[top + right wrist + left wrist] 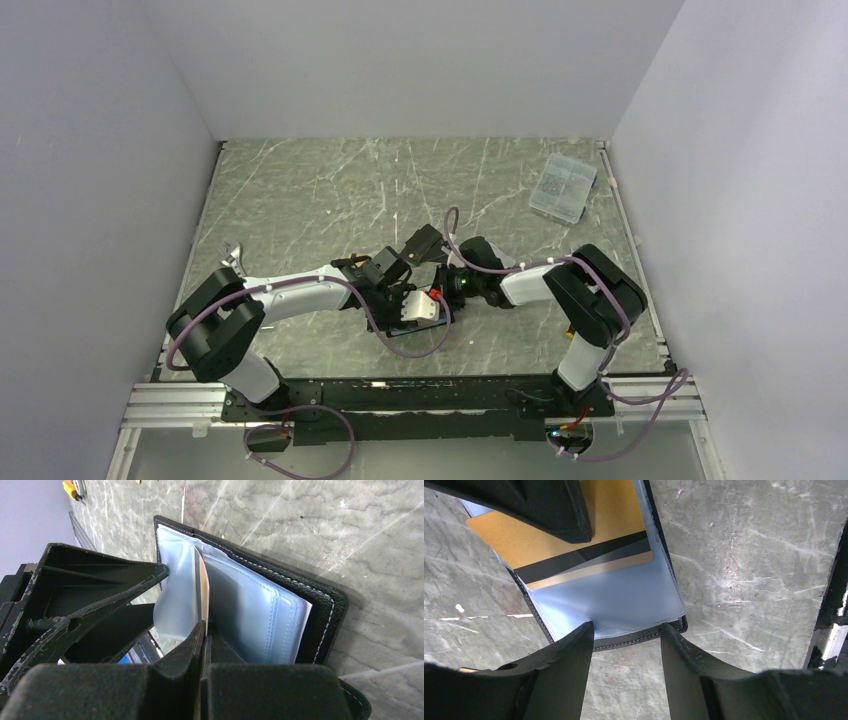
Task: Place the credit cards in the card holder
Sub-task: Insert the credit card into the card holder.
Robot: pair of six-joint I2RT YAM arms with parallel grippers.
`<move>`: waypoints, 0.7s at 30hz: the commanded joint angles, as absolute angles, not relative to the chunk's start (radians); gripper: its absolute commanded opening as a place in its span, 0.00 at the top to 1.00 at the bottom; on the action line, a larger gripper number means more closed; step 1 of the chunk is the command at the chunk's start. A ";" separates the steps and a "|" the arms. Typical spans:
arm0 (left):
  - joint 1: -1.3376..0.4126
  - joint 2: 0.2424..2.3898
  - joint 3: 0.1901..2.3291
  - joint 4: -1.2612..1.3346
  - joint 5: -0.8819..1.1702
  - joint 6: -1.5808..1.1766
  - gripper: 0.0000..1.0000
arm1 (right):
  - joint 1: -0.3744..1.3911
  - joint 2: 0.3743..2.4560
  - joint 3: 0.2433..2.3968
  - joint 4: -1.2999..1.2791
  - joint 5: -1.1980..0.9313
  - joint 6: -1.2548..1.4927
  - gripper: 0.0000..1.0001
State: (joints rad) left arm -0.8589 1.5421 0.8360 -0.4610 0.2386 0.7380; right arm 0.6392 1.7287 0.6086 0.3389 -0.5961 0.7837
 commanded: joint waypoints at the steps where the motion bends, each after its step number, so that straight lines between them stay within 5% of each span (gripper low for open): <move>1: -0.855 1.565 0.839 -0.443 0.189 0.752 0.45 | 0.642 1.759 0.593 0.153 -0.468 0.709 1.00; 21: -0.856 1.568 0.851 -0.458 0.198 0.745 0.49 | 0.666 1.643 0.496 0.195 -0.348 0.845 1.00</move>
State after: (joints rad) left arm -0.8589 1.5490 0.8421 -0.4522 0.2371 0.7391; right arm 0.6582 1.6108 0.5377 0.2993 -0.4496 0.8661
